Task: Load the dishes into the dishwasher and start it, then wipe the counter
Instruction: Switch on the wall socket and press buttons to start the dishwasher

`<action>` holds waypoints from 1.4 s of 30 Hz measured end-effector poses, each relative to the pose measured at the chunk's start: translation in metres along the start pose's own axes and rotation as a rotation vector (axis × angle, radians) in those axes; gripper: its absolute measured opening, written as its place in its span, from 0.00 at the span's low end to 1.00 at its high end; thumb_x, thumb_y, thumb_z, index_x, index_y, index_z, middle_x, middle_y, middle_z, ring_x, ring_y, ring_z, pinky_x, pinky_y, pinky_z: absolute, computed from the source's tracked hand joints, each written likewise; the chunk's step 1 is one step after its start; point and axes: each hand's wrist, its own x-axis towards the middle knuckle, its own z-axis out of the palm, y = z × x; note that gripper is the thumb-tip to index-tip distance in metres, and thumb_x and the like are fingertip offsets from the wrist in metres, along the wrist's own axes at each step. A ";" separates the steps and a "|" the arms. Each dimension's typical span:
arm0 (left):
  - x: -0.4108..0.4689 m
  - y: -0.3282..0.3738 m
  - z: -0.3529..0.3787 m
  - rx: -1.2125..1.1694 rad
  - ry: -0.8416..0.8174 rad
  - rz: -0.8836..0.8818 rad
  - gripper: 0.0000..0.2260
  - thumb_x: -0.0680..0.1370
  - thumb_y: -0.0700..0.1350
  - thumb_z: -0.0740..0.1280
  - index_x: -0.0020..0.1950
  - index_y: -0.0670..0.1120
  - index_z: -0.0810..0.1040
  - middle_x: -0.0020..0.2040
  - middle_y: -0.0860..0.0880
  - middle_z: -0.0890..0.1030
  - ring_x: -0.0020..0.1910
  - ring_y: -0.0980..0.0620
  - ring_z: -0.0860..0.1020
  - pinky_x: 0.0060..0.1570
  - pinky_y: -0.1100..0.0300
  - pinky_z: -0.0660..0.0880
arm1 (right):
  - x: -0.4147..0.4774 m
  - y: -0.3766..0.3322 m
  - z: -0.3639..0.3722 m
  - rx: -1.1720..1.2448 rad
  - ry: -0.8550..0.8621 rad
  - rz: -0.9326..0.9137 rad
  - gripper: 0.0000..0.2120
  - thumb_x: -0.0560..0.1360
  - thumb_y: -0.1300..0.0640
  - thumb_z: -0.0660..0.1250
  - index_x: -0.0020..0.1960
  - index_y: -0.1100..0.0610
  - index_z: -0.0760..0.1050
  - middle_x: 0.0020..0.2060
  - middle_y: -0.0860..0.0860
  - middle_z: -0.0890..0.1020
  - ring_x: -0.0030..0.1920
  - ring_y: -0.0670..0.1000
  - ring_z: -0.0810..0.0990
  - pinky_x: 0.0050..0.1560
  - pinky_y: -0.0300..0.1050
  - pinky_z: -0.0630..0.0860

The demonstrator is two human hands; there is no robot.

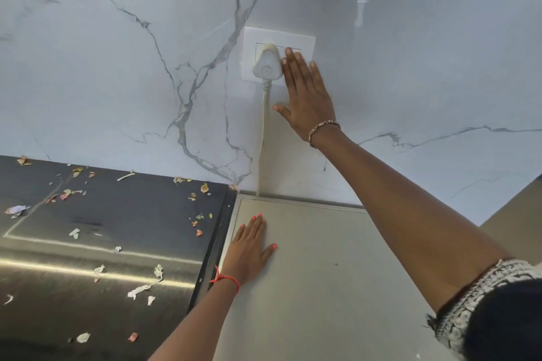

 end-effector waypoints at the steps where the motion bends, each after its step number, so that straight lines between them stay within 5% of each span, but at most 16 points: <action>1: -0.001 0.000 0.000 0.005 0.002 0.000 0.56 0.57 0.71 0.16 0.77 0.44 0.45 0.78 0.49 0.43 0.76 0.54 0.42 0.70 0.61 0.35 | 0.001 0.000 0.003 -0.010 -0.001 0.004 0.39 0.78 0.39 0.51 0.75 0.62 0.38 0.76 0.56 0.43 0.76 0.54 0.42 0.72 0.49 0.35; 12: -0.003 0.000 0.001 0.013 -0.009 0.010 0.55 0.59 0.71 0.17 0.77 0.44 0.46 0.78 0.49 0.43 0.76 0.54 0.41 0.69 0.62 0.33 | -0.004 -0.017 0.005 -0.116 -0.020 0.098 0.43 0.76 0.35 0.52 0.75 0.64 0.37 0.76 0.57 0.44 0.76 0.55 0.43 0.71 0.50 0.36; 18: -0.010 -0.004 -0.019 0.045 -0.045 0.061 0.55 0.60 0.72 0.22 0.77 0.43 0.50 0.78 0.48 0.49 0.77 0.52 0.46 0.70 0.61 0.35 | -0.055 -0.014 0.014 -0.013 -0.401 -0.041 0.41 0.78 0.38 0.51 0.74 0.64 0.35 0.74 0.57 0.36 0.75 0.54 0.36 0.73 0.49 0.35; 24: -0.040 0.005 -0.069 0.018 0.042 0.086 0.27 0.81 0.56 0.53 0.76 0.43 0.56 0.77 0.48 0.55 0.76 0.51 0.50 0.74 0.56 0.43 | -0.115 -0.014 -0.021 0.101 -0.645 -0.029 0.38 0.79 0.39 0.48 0.75 0.64 0.38 0.75 0.57 0.39 0.76 0.53 0.38 0.74 0.51 0.39; 42: -0.220 0.048 -0.069 0.054 0.148 0.110 0.27 0.80 0.55 0.59 0.74 0.43 0.59 0.75 0.49 0.59 0.76 0.52 0.50 0.75 0.54 0.45 | -0.329 -0.069 -0.108 0.420 -0.684 0.036 0.32 0.80 0.42 0.49 0.76 0.57 0.41 0.76 0.51 0.40 0.76 0.48 0.42 0.74 0.53 0.43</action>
